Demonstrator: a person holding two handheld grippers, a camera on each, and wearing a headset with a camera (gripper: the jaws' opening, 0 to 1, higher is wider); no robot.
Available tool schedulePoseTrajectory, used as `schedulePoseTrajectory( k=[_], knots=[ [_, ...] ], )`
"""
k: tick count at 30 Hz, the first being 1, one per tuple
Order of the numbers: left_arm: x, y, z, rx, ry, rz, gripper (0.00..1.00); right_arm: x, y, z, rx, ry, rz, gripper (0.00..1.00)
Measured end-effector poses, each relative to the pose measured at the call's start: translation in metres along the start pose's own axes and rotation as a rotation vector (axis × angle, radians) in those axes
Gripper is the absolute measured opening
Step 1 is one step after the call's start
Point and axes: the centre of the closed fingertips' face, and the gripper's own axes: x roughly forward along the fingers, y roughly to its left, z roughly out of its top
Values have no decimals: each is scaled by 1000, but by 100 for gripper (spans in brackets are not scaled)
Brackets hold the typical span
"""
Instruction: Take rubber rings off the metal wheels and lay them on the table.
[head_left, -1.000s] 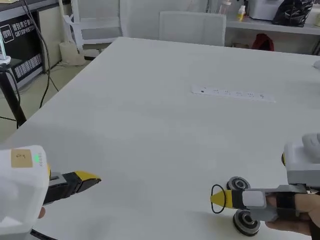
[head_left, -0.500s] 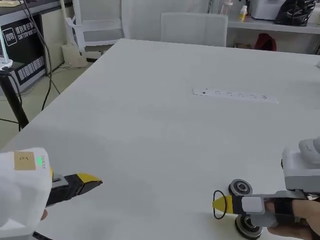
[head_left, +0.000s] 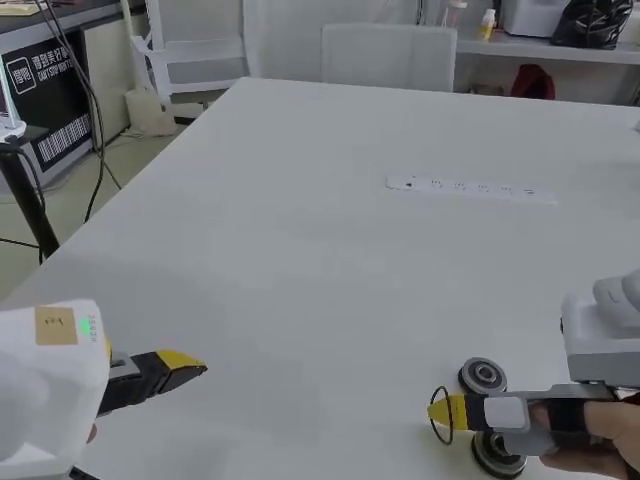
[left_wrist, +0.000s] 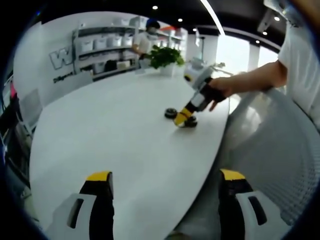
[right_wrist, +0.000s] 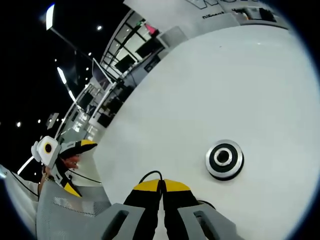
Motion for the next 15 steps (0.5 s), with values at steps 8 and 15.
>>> schedulePoseTrajectory(
  k=[8,15],
  knots=[
    [1,-1,-4,-1,12,1,88,2,1,-3,-35,18,-10,0],
    [0,0,-6,1,20,3,88,2,2,-4,-42,21,-9,0]
  ],
)
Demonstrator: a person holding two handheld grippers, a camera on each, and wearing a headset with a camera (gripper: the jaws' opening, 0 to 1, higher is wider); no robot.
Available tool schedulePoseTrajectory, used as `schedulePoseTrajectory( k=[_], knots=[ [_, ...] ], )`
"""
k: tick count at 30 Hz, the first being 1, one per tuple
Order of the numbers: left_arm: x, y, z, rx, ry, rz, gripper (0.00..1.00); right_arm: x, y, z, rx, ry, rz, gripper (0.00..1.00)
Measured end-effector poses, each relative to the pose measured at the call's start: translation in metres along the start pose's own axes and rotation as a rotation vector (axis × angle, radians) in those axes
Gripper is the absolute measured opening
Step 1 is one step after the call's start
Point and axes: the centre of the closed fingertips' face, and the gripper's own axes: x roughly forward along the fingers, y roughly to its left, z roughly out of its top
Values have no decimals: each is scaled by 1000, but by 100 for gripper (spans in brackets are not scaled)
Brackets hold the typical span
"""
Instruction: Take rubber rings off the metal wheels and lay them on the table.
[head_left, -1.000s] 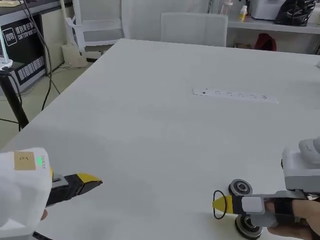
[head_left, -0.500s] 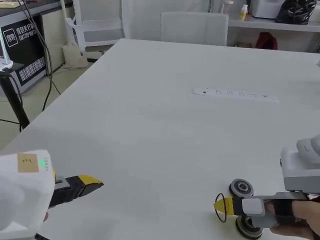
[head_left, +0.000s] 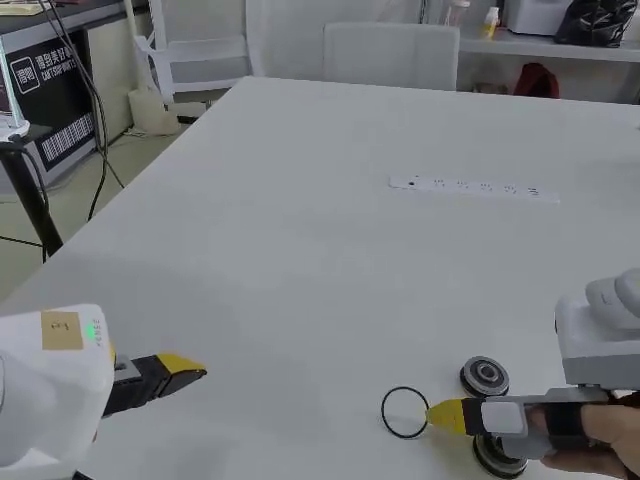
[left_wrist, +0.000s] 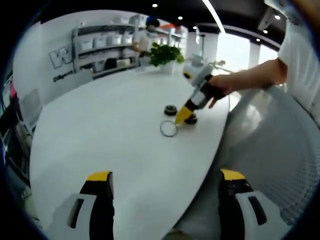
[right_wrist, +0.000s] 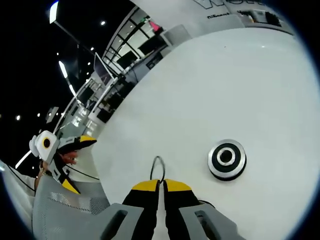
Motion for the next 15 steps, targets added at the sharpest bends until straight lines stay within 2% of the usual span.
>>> schedulePoseTrajectory(
  k=[15],
  knots=[
    [0,1,0,8,2,0,88,-4,4,5,-6,-14,20,0]
  ],
)
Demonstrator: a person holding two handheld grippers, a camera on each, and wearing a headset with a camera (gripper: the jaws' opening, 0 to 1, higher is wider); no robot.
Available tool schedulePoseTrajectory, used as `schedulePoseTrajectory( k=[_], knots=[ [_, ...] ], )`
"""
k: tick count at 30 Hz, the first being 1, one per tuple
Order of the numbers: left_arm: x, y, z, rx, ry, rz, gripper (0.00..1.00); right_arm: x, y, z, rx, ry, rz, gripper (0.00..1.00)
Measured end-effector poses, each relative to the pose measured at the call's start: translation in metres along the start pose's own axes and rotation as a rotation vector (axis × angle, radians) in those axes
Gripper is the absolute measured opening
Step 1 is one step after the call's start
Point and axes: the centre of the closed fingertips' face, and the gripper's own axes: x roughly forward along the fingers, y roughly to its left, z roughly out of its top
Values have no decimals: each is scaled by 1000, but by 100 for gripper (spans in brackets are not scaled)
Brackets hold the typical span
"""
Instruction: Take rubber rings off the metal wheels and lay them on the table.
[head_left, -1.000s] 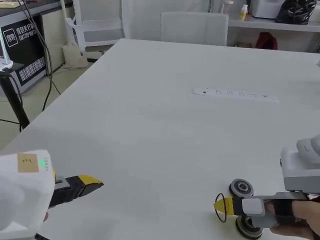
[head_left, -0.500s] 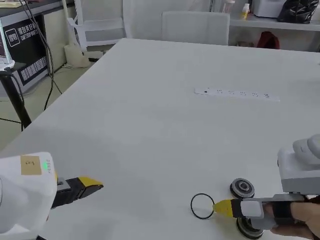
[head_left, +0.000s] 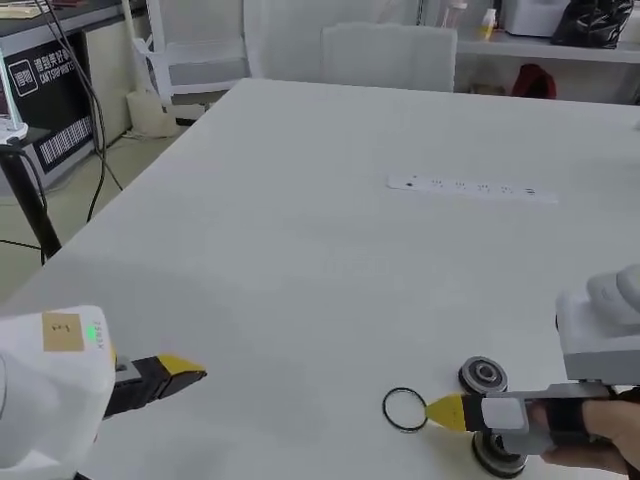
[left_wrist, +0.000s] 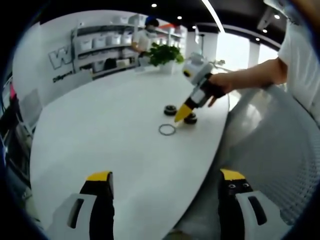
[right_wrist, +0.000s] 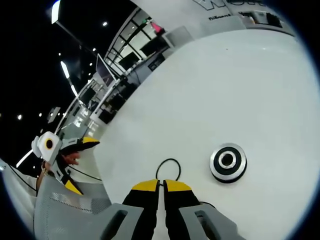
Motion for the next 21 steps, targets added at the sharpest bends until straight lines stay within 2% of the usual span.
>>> schedulePoseTrajectory(
  k=[12,21],
  knots=[
    [-3,1,7,28,-2,3,87,-8,5,9,-36,-23,23,1],
    [-4,-1,10,33,-8,6,87,-20,19,23,-71,-73,46,3]
  ],
)
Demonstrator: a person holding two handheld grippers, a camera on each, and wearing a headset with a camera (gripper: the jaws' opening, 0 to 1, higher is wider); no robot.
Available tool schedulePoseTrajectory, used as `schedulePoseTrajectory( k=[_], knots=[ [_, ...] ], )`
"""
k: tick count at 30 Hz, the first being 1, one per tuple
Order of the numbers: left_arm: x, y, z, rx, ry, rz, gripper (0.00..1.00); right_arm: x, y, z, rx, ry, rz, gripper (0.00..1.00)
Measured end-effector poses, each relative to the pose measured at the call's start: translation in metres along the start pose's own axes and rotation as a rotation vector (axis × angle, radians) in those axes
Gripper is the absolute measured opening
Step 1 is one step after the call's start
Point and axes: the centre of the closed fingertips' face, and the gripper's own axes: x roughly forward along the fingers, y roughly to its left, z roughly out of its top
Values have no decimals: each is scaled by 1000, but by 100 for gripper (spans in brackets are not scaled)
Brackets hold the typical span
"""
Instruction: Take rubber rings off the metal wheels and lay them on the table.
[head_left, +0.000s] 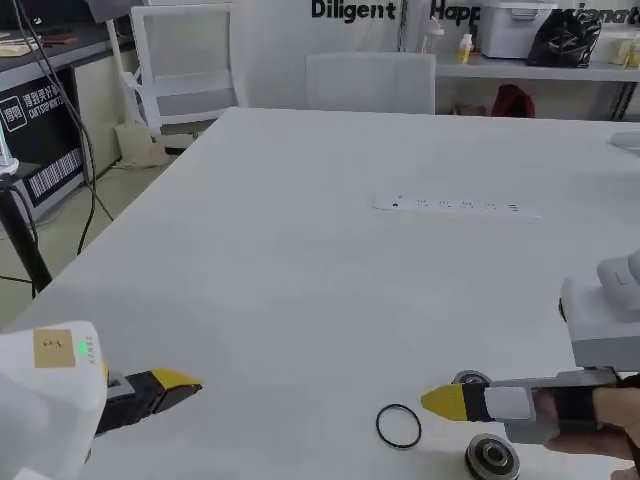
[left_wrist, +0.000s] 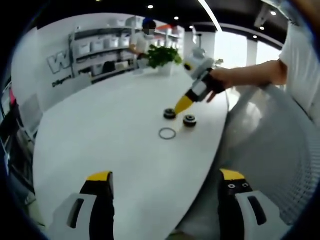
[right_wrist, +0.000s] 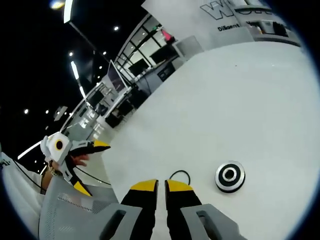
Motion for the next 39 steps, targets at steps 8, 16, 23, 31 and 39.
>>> schedulePoseTrajectory(
  k=[8,16,23,31,39],
  knots=[
    [0,-4,5,17,-2,-6,87,-7,9,11,-24,-40,20,7],
    [-2,-4,8,23,-2,1,87,-22,14,29,-61,-106,25,12],
    [-2,-7,12,39,0,-5,87,-38,16,46,-100,-166,23,16],
    [-1,-9,17,39,-22,-11,87,-51,22,51,-184,-198,27,20],
    [-3,-11,17,38,-26,-9,87,-66,31,54,-257,-228,58,38]
  ],
)
